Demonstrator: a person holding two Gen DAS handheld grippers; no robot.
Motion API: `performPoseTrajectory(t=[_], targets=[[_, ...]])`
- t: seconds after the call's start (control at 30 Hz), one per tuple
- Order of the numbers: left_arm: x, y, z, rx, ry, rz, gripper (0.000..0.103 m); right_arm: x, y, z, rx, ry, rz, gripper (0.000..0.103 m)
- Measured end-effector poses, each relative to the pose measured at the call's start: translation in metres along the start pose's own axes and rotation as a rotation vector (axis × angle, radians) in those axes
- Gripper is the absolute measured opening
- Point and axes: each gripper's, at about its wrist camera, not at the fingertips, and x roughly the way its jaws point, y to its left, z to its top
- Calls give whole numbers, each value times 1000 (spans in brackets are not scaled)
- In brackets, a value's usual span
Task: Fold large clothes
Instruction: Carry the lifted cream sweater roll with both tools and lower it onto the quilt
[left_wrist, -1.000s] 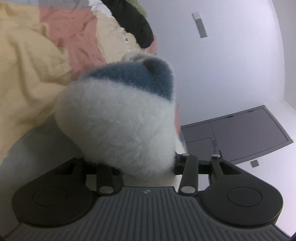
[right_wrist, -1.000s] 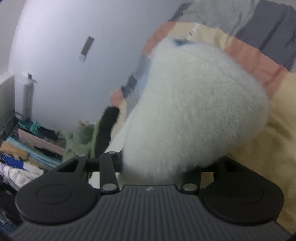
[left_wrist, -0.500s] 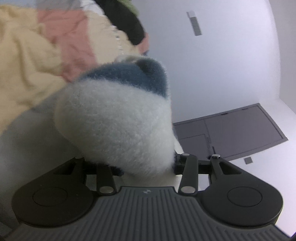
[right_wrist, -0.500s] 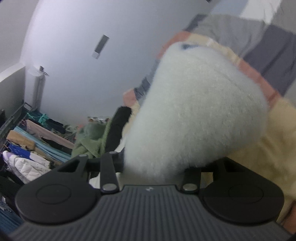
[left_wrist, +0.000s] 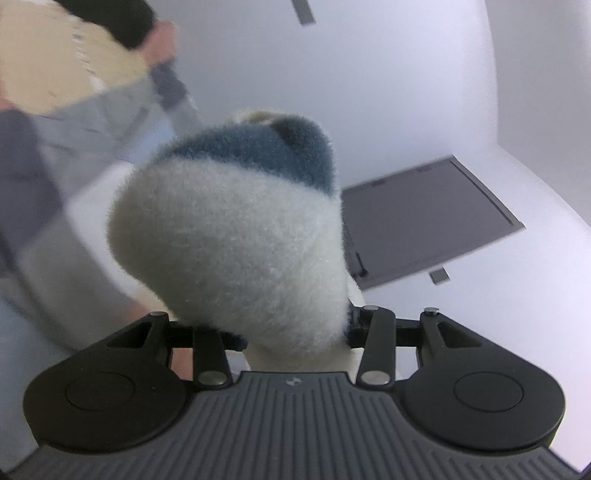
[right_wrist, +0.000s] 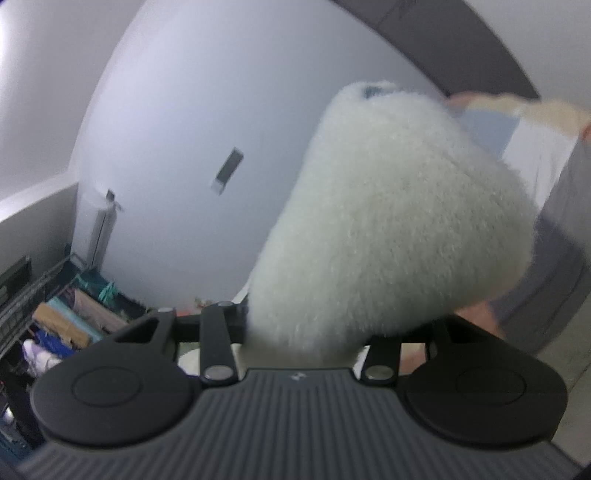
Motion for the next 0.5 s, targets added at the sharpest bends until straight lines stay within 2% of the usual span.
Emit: performPoseTrajectory(t=[0.13, 0.27, 0.5], targets=[[56, -27, -19, 19, 52, -29, 48, -18, -21, 35, 1, -66, -16, 49], [110, -41, -44, 42, 106, -34, 48, -28, -56, 56, 16, -112, -42, 49], [198, -15, -87, 49, 240, 23, 48, -30, -139, 67, 109, -137, -118, 49]])
